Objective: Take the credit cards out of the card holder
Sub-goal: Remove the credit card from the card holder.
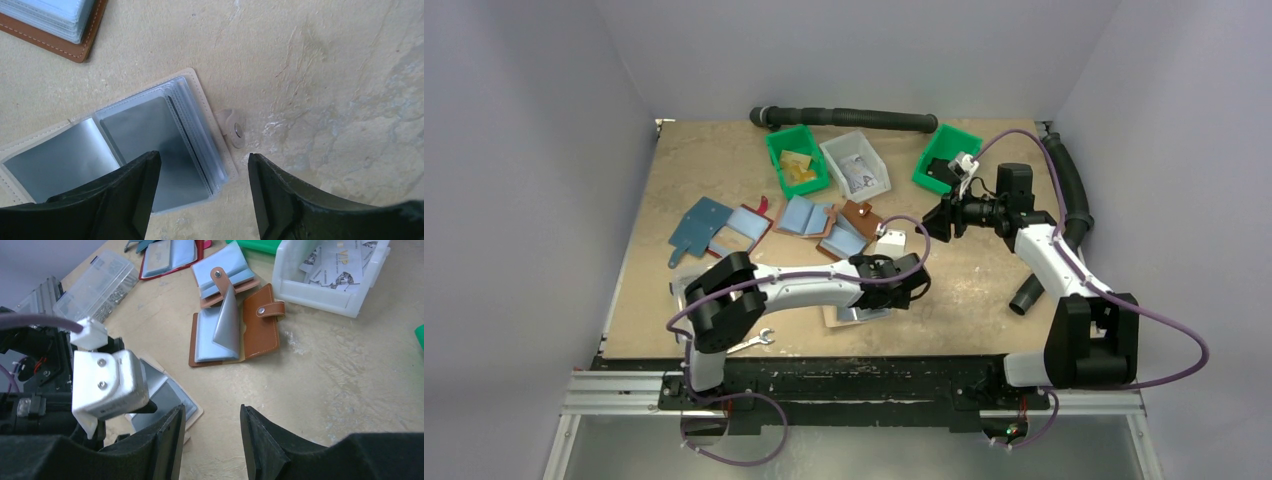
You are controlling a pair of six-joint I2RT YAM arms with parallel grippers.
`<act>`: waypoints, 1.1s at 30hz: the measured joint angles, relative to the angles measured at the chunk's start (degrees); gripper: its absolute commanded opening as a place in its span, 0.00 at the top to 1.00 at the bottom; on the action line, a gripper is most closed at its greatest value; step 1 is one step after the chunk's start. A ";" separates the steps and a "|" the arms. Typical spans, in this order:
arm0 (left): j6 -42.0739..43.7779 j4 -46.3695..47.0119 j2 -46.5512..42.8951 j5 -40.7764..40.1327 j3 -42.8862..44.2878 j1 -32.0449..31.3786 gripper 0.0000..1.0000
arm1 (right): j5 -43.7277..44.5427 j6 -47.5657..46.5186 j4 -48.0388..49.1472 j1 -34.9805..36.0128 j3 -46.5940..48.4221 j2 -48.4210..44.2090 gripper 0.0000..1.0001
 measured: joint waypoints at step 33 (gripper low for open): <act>0.17 -9.11 3.96 -4.83 3.19 -1.40 0.33 | 0.55 -0.35 -0.55 0.00 0.00 0.63 0.48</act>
